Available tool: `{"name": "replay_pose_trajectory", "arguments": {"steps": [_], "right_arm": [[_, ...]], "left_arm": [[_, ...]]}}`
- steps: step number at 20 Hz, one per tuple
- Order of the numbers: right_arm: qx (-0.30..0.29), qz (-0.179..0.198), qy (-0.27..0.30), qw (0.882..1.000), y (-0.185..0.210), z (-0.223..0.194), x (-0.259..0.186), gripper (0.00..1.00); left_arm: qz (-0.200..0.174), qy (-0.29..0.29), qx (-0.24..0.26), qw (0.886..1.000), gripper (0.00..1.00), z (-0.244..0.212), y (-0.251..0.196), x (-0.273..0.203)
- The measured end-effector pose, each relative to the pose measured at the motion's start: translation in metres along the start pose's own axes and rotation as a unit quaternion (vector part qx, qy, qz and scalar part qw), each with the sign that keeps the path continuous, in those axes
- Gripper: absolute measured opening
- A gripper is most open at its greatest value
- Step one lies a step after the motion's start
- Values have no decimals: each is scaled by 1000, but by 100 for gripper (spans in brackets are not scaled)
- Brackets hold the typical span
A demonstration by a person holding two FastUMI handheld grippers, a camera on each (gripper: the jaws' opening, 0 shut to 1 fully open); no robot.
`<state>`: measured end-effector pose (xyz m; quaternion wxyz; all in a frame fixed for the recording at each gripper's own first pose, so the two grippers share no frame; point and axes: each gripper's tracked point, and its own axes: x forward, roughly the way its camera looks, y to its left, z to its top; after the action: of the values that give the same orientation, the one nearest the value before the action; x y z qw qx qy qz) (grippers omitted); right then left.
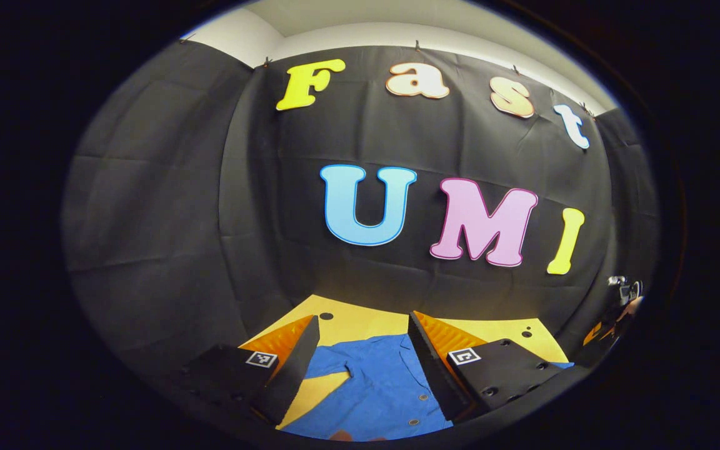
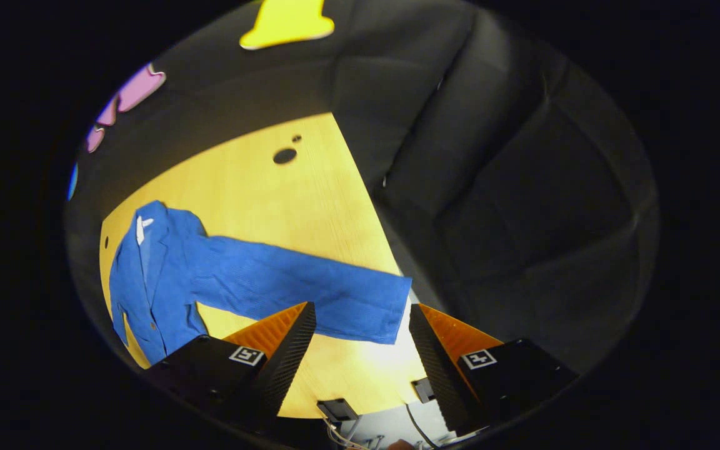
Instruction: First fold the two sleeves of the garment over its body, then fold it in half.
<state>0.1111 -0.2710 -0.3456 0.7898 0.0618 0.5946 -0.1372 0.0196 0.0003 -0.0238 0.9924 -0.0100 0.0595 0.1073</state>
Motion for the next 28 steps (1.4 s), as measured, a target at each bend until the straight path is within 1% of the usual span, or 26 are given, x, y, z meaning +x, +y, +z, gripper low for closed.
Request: {"name": "replay_pose_trajectory", "arguments": {"steps": [2,3,5,6,7,8,9,10,11,12,13,14,15,16,17,18,19,20,21,22,23,24,25,26,27,28], "right_arm": [[45,13,54,997,-7,-13,33,97],[60,7,76,995,-15,-20,50,97],[69,-11,99,993,-31,-30,78,98],[74,-13,116,990,-35,-37,89,96],[79,-13,127,989,-38,-44,97,90],[85,-7,136,987,-38,-49,102,94],[87,-1,140,986,-36,-53,107,85],[81,-2,143,986,-38,-57,112,92],[72,-9,145,987,-41,-60,116,92],[64,-17,147,987,-45,-62,121,91],[63,-24,149,986,-50,-65,126,91],[81,-10,153,985,-46,-65,128,92],[96,-8,154,983,-43,-67,129,92],[103,-2,153,983,-41,-67,129,88],[109,8,146,983,-39,-67,132,87],[116,16,145,983,-33,-68,131,73],[112,20,133,985,-31,-64,132,61],[113,37,126,985,-27,-63,132,49],[137,35,118,983,-26,-61,126,28],[145,33,110,983,-23,-60,128,8],[133,30,105,985,-22,-65,128,5],[124,18,88,988,-23,-63,122,5],[121,23,66,990,-15,-54,115,6],[113,26,45,992,-7,-45,103,5],[102,26,24,994,-2,-38,86,5],[88,25,5,996,7,-32,70,5]], "left_arm": [[-6,-1,0,1000,82,4,-20,9],[-11,-2,4,1000,82,6,-30,14],[-12,3,20,1000,82,3,-43,22],[-11,5,28,1000,82,2,-48,25],[-11,7,33,999,82,2,-53,29],[-12,12,35,999,82,0,-58,31],[-12,16,35,999,82,-1,-62,33],[-13,17,35,999,82,-1,-64,36],[-15,18,36,999,82,-2,-67,39],[-17,21,36,999,84,-4,-69,42],[-19,26,38,999,81,-5,-71,46],[-17,29,40,999,84,-6,-70,48],[-16,27,42,999,82,-3,-68,49],[-18,22,42,999,82,-1,-67,49],[-20,18,44,999,82,1,-66,49],[-22,18,45,999,82,-2,-65,51],[-21,21,46,999,84,-4,-62,52],[-21,25,43,999,84,-8,-58,52],[-23,28,39,999,82,-9,-54,52],[-25,28,35,999,82,-9,-51,50],[-27,28,35,999,82,-8,-45,49],[-28,25,37,999,82,-7,-38,47],[-28,20,41,999,82,-4,-29,44],[-25,13,46,999,82,-1,-18,42],[-22,9,49,999,84,0,-6,40],[-21,10,49,999,82,-3,4,40]]}}
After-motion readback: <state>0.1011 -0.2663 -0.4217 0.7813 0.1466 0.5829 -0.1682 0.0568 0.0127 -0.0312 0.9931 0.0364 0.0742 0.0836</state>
